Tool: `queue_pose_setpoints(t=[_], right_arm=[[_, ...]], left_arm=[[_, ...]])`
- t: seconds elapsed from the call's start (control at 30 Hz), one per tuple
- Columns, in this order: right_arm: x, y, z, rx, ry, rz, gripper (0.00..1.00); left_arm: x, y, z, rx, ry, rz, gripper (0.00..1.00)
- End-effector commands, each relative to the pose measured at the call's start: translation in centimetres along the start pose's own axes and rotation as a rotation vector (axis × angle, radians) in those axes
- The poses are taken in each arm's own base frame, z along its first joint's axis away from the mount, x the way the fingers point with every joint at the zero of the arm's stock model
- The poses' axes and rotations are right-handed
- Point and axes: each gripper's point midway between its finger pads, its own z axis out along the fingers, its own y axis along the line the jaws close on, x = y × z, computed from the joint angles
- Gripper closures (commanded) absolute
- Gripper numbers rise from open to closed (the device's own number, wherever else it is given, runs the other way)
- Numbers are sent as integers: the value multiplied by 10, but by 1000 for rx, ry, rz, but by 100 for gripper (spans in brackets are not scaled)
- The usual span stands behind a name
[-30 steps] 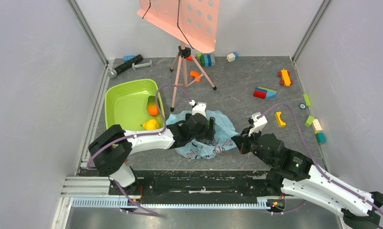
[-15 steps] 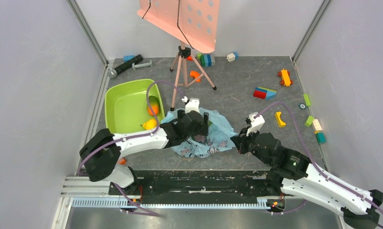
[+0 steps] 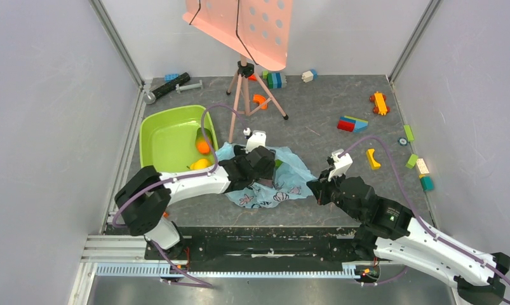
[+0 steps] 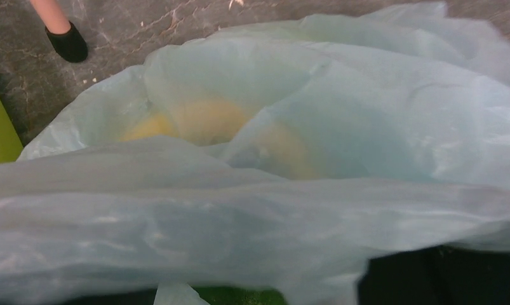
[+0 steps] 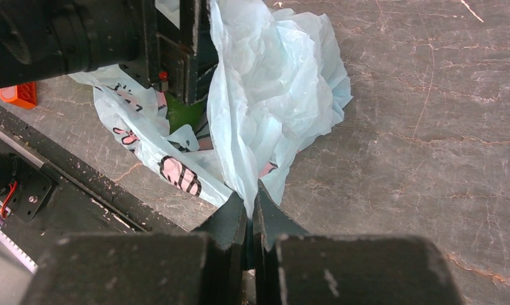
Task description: Take the fake fruits out of the plastic bag
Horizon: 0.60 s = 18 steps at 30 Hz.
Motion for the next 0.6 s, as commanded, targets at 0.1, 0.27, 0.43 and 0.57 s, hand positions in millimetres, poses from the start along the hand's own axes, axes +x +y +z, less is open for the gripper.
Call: queue_pose_setpoints(t=[0.1, 0.27, 0.43, 0.57], right_arm=[[-4, 1, 1, -6, -22, 6, 100], [-4, 2, 0, -7, -20, 8, 100], [-5, 1, 0, -2, -20, 7, 100], [-5, 0, -1, -1, -21, 7, 100]], left_arm=[[5, 15, 19, -115, 38, 30, 2], [14, 16, 30, -141, 76, 48, 2], [28, 18, 40, -158, 114, 65, 5], [37, 18, 45, -155, 136, 70, 11]])
